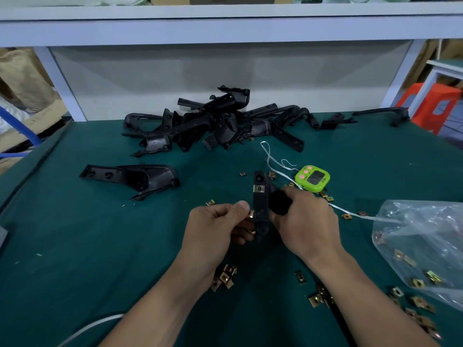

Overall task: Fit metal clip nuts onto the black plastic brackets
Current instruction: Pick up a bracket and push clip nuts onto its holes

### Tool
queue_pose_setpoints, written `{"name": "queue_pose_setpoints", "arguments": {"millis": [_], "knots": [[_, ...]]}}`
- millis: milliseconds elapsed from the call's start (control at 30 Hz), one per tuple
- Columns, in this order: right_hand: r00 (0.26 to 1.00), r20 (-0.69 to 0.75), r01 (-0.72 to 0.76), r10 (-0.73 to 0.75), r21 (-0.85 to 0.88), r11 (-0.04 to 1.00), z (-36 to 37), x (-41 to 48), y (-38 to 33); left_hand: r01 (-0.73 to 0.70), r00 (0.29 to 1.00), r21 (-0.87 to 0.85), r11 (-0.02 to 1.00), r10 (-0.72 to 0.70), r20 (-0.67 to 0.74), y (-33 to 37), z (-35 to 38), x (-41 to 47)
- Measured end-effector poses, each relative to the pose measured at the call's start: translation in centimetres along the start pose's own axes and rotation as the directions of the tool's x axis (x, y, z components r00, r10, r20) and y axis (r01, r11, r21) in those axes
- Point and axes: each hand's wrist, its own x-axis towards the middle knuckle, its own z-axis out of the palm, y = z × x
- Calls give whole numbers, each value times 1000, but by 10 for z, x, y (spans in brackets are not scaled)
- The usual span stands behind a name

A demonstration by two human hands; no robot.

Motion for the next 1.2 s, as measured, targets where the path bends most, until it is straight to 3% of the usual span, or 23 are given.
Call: {"name": "queue_pose_setpoints", "arguments": {"millis": [300, 800, 1000, 1100, 1200], "knots": [[1000, 19, -14, 14, 16, 1000, 0, -1, -3, -17, 1000, 7, 1000, 17, 16, 1, -1, -1], [999, 31, 13, -10, -104, 994, -4, -8, -11, -166, 986, 270, 948, 166, 23, -5, 2, -7], [996, 82, -33, 42, -111, 993, -2, -10, -15, -228, 965, 529, 817, 263, 10, -7, 8, -14], [991, 99, -88, 93, -54, 995, -4, -9, -12, -290, 951, 574, 765, 300, 80, -5, 10, -19], [988, 76, -130, 134, -47, 990, -7, -7, -10, -306, 952, 531, 790, 256, 167, -3, 12, -22]]}}
